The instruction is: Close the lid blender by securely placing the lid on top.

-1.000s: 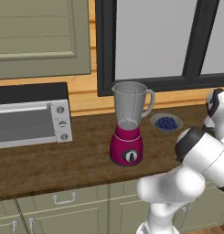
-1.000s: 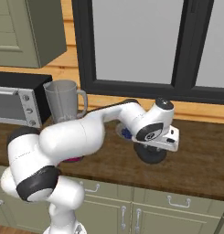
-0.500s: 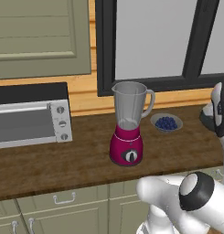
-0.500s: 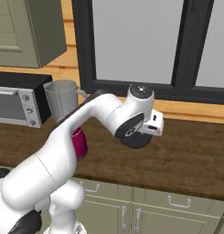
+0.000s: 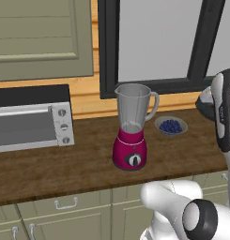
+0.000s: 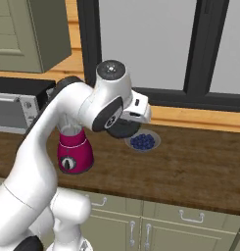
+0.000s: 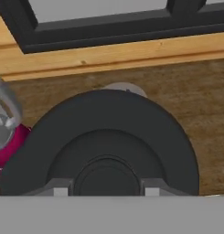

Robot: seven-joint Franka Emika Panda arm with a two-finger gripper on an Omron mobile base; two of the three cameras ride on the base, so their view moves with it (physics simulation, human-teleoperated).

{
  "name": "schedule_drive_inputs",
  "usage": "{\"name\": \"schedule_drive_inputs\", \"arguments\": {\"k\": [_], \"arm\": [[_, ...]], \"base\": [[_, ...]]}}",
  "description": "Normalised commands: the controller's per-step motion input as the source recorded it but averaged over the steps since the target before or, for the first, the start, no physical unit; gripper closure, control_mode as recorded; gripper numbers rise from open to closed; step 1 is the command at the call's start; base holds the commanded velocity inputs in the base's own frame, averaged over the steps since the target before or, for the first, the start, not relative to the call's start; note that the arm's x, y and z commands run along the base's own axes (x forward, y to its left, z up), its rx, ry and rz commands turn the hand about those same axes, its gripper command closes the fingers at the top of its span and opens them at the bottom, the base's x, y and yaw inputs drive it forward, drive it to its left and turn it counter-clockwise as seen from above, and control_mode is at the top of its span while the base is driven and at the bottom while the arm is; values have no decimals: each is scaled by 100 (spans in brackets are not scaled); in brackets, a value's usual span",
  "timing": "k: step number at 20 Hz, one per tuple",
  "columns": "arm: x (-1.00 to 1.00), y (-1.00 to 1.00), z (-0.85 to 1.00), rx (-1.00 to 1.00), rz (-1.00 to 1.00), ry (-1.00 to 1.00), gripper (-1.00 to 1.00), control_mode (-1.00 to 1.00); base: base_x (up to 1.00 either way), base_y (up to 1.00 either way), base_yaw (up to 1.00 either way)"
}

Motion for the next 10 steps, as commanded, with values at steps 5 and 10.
{"name": "schedule_drive_inputs", "arguments": {"k": [5,10], "arm": [[-14,68,87,0,0,0,100,-100],[-6,78,50,0,5,0,100,-100]], "base": [[0,0,0],[0,0,0]]}}
